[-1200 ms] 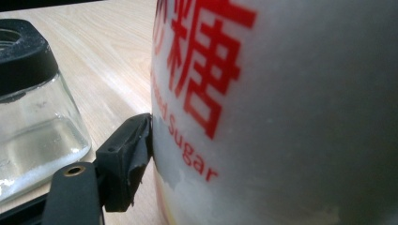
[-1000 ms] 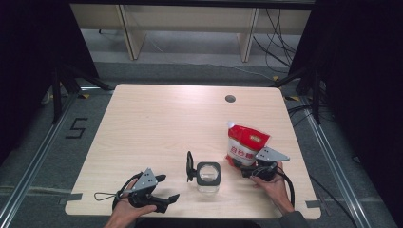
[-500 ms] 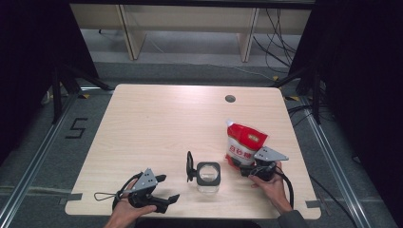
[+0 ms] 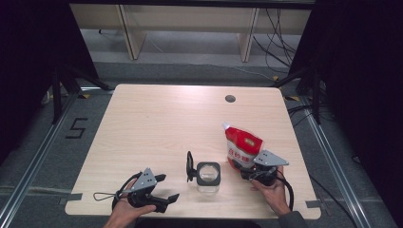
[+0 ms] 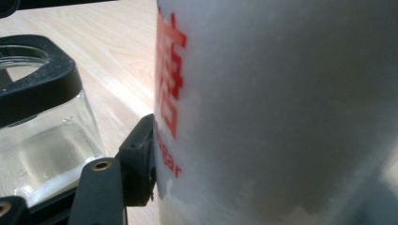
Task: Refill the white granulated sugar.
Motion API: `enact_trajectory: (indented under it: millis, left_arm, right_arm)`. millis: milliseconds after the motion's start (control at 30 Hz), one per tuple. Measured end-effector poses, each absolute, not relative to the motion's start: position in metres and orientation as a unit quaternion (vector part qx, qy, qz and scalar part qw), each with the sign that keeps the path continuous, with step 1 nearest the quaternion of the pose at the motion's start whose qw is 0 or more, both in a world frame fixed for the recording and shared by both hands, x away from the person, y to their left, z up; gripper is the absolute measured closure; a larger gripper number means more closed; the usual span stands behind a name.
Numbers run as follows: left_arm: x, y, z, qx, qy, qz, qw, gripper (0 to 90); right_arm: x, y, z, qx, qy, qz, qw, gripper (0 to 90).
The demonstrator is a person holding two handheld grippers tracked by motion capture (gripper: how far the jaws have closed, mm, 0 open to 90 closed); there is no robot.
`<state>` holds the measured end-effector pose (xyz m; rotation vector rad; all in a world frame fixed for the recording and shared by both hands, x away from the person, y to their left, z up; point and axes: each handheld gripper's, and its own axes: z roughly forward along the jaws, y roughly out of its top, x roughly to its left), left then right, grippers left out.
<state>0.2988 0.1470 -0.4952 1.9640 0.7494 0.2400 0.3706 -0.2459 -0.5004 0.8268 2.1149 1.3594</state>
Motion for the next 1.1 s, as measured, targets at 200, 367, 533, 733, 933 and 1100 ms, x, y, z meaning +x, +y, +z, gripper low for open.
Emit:
enact_trajectory:
  millis: [200, 367, 533, 733, 933, 1100]
  left_arm:
    - [0.299, 0.147, -0.496, 0.806, 0.315, 0.099, 0.491, 15.6]
    - [0.300, 0.150, -0.495, 0.813, 0.317, 0.106, 0.477, 15.6]
    - [0.300, 0.149, -0.497, 0.812, 0.314, 0.103, 0.482, 15.5]
    - [0.300, 0.149, -0.497, 0.811, 0.315, 0.102, 0.482, 15.5]
    - [0.300, 0.148, -0.497, 0.811, 0.316, 0.102, 0.482, 15.5]
    - [0.301, 0.151, -0.496, 0.813, 0.313, 0.107, 0.479, 15.6]
  right_arm:
    - [0.360, -0.260, -0.491, 0.315, 0.759, 0.503, 0.268, 38.0]
    - [0.344, -0.266, -0.481, 0.298, 0.766, 0.491, 0.290, 38.1]
    - [0.331, -0.264, -0.473, 0.273, 0.780, 0.464, 0.318, 38.1]
    - [0.311, -0.265, -0.464, 0.241, 0.796, 0.427, 0.356, 38.2]
    - [0.295, -0.264, -0.460, 0.212, 0.810, 0.397, 0.375, 38.2]
    - [0.283, -0.261, -0.457, 0.196, 0.818, 0.375, 0.390, 38.3]
